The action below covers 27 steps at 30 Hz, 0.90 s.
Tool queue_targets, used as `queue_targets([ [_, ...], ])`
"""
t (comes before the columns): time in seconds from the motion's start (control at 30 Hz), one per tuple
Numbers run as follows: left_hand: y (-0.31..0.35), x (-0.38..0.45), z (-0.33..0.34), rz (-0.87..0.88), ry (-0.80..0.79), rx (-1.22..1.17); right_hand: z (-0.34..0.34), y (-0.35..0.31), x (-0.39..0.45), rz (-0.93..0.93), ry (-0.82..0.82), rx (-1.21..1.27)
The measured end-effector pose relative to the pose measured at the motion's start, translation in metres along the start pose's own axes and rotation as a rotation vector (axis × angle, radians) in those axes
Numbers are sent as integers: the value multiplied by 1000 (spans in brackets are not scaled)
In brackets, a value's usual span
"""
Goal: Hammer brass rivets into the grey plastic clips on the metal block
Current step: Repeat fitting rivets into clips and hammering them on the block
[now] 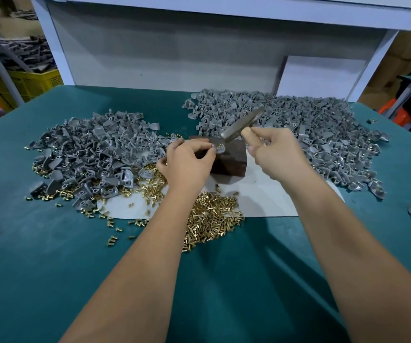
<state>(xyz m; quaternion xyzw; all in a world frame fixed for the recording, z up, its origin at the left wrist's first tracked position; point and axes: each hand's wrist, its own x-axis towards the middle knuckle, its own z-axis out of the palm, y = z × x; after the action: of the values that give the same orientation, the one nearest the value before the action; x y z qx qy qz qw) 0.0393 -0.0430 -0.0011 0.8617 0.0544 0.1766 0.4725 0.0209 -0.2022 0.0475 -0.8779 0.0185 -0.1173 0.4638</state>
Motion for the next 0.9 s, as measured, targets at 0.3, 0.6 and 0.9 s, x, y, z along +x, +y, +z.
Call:
queue_targets([
  [0.3, -3, 1, 2, 0, 14, -2, 4, 4, -2, 17, -29, 29],
  [0.6, -2, 0, 1, -5, 30, 13, 10, 4, -3, 13, -19, 19],
  [0.9, -1, 0, 1, -5, 46, 20, 3, -2, -1, 19, 4, 16],
])
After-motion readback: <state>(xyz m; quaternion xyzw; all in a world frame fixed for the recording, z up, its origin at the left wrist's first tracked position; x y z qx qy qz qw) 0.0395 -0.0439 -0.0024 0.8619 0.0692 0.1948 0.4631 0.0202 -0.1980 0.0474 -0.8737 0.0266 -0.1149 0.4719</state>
